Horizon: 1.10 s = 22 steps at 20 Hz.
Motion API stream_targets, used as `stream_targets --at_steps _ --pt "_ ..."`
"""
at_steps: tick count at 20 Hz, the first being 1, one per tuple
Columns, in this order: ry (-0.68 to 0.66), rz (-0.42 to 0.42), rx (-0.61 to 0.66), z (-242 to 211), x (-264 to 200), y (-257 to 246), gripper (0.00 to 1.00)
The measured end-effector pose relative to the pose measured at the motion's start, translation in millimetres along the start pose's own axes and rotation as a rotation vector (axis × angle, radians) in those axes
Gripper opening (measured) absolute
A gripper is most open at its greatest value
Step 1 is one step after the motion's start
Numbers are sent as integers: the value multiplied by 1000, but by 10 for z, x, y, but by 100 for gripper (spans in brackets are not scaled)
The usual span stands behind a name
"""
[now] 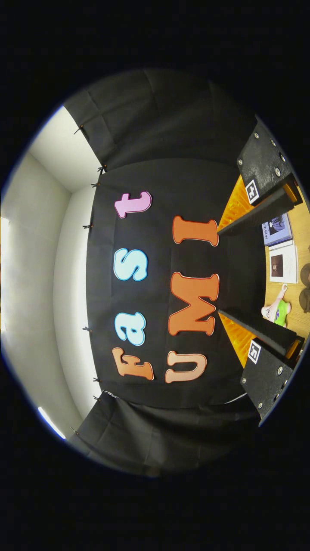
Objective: Open the storage box then place both shoes into the box .Put the left shoe in first, then the right shoe, with the right side of both shoes facing outward in a uniform manner.
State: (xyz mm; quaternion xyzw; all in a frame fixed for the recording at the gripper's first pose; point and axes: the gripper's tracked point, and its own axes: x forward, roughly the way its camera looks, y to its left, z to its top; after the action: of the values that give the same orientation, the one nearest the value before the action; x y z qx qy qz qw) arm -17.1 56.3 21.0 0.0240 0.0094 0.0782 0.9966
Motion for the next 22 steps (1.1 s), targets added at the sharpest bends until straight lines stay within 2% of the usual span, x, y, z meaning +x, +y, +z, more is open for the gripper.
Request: stream_targets --at_steps 5,10,18,22 --pt "43 5 24 -112 18 -2 99" --pt "66 55 6 -239 47 150 99" --pt "328 301 148 -1159 -19 827 99" --pt "511 365 205 -1775 -58 1076 99"
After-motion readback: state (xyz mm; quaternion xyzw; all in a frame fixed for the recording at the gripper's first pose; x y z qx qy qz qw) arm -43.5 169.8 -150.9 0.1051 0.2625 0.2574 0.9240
